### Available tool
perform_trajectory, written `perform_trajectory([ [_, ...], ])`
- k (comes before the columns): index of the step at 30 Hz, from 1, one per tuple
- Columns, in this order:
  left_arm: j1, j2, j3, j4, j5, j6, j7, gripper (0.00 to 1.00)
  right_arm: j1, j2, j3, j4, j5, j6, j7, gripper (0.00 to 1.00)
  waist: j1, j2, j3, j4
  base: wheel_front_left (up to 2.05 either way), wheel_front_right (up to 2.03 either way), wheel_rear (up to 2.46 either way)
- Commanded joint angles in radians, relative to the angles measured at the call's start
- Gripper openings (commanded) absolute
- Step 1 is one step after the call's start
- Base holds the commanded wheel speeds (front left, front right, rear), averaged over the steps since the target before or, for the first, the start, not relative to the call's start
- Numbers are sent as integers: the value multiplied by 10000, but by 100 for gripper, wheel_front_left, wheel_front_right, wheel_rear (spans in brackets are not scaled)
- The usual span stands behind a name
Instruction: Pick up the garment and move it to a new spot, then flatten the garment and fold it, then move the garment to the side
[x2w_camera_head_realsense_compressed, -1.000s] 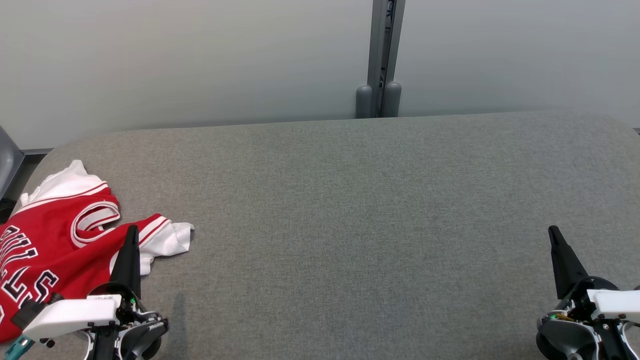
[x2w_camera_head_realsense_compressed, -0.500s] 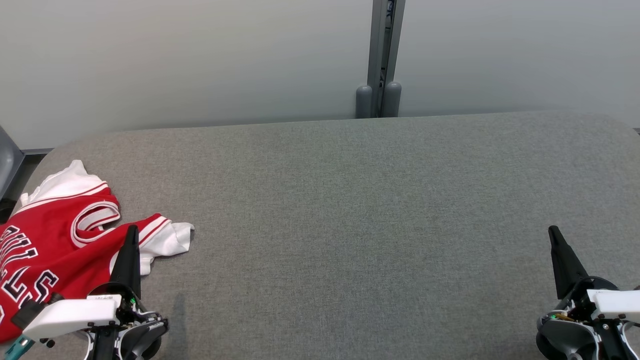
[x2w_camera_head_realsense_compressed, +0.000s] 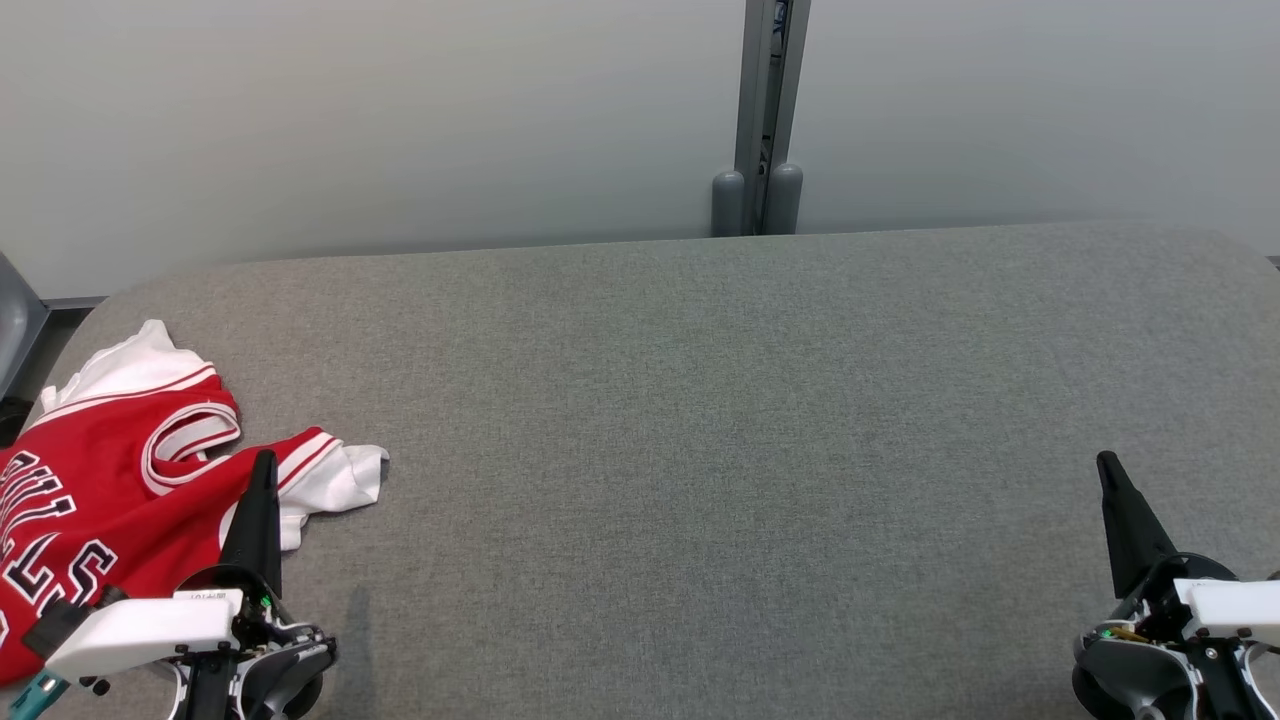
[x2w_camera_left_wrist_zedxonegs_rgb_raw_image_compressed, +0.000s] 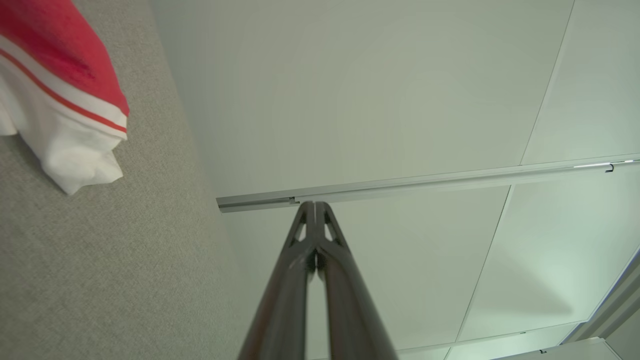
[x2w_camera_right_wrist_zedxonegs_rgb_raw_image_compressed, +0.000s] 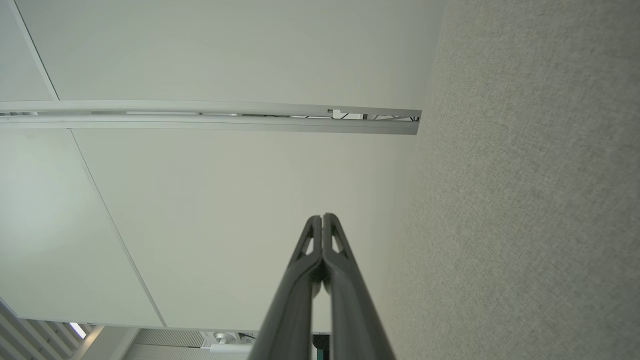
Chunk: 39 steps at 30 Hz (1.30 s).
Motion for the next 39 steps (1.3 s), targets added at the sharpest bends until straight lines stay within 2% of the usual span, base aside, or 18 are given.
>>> perform_trajectory([
  [1,-181,77,46,-21,-23,-44,33,0,-62,-60,-9,3,-18,44,35,0,0,0,0,0,0,0,0],
  [3,-181,77,46,-21,-23,-44,35,0,-62,-60,-10,3,-18,44,35,0,0,0,0,0,0,0,0],
  [4,-1,0,-1,2,-1,0,-4,100,0,0,1,0,-2,0,-3,100,0,0,0,0,0,0,0],
  [6,122,-65,-12,151,0,2,-16,100,114,50,14,131,-2,-4,-12,100,0,0,1,0,0,0,0],
  [7,233,-107,-19,241,0,4,-18,0,210,82,19,230,-2,-6,-16,0,1,0,2,0,0,0,0],
  [8,320,-137,-26,303,-3,4,-31,100,284,112,37,280,-7,-6,-34,100,1,0,3,0,0,0,0],
  [18,336,-79,-211,-83,90,2,-548,100,321,88,451,-203,-115,-3,-619,100,1,0,22,9,0,0,0],
  [28,345,108,-544,-580,779,-1,-1185,100,280,65,623,-915,-841,-1,-1187,100,1,0,38,3,0,0,0],
  [39,335,161,-566,-745,2108,-3,-1639,100,306,45,821,-1301,-2335,2,-1642,100,1,0,35,18,0,0,0],
])
